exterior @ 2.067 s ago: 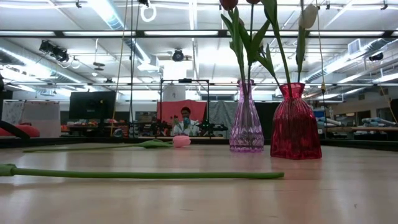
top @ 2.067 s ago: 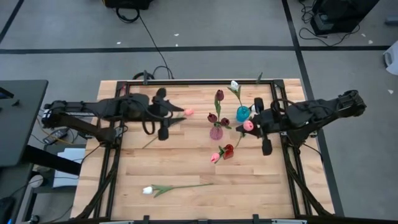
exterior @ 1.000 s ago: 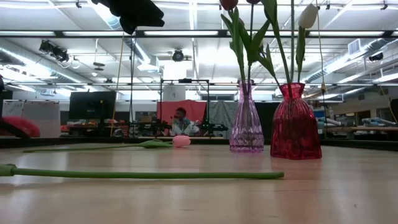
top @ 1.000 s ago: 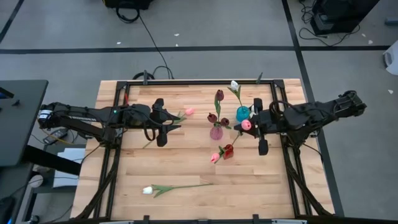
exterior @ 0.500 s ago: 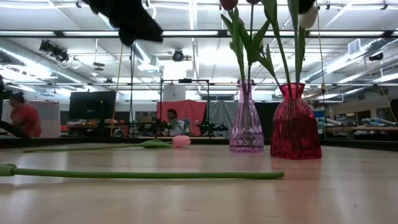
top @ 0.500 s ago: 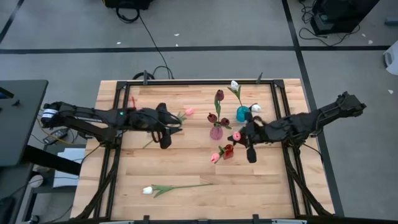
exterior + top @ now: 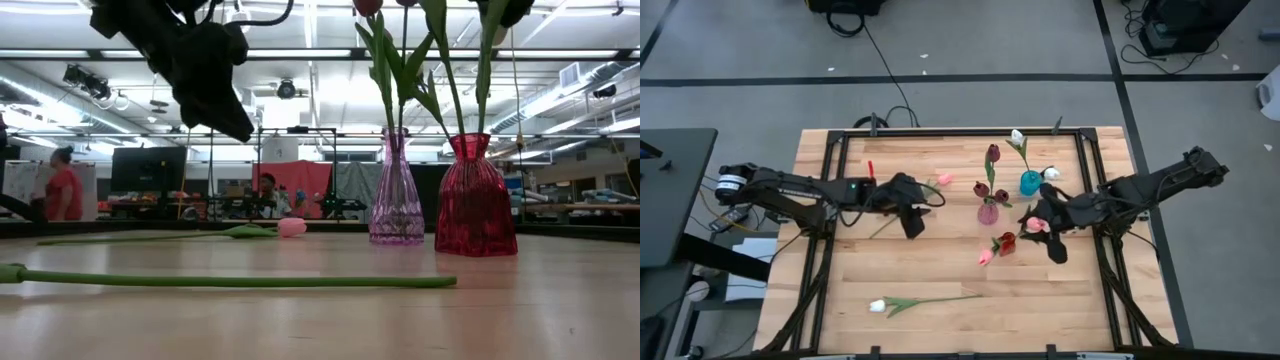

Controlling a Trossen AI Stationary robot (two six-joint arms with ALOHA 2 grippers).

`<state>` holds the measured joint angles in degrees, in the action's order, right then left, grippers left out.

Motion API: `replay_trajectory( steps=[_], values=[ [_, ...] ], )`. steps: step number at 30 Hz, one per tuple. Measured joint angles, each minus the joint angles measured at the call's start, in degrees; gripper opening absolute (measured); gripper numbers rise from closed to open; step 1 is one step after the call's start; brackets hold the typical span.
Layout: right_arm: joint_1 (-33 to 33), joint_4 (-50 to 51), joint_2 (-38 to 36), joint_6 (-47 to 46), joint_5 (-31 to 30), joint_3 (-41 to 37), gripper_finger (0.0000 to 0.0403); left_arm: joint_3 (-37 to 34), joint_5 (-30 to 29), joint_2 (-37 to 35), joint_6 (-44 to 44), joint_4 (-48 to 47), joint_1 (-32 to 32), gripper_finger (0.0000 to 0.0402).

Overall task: Sort flowers into vase by color
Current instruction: Put the pink flower into the red vase

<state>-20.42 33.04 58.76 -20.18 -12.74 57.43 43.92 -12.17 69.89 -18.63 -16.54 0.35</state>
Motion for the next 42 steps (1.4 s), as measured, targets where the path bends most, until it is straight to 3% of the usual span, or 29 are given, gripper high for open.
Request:
replay_trajectory(
  steps=[7,12,19,33,37,42],
  values=[
    [-0.6,5.9,-0.7,1.4,-1.0,7.7,0.0261,0.0,-1.4,3.7,-0.3,-0.6,1.8,0.0177],
    [-0.6,8.1,-2.0,4.2,-2.1,12.2,0.0284,0.0,-4.3,9.6,0.2,-2.3,4.7,0.019],
    [-0.5,7.6,-5.5,8.7,-5.6,14.4,0.0286,0.0,-5.1,16.7,3.4,2.8,10.7,0.019],
    [-0.4,7.7,-8.0,12.2,-8.9,14.5,0.0283,0.4,0.8,27.5,11.0,19.0,18.9,0.0189],
    [-0.4,7.7,-7.6,12.9,-10.2,14.4,0.0283,0.8,3.7,30.1,10.9,20.0,19.7,0.0161],
    [0.0,7.7,-7.5,12.9,-11.0,14.4,0.0283,1.0,4.5,30.3,12.2,19.0,19.9,0.006]
  ],
)
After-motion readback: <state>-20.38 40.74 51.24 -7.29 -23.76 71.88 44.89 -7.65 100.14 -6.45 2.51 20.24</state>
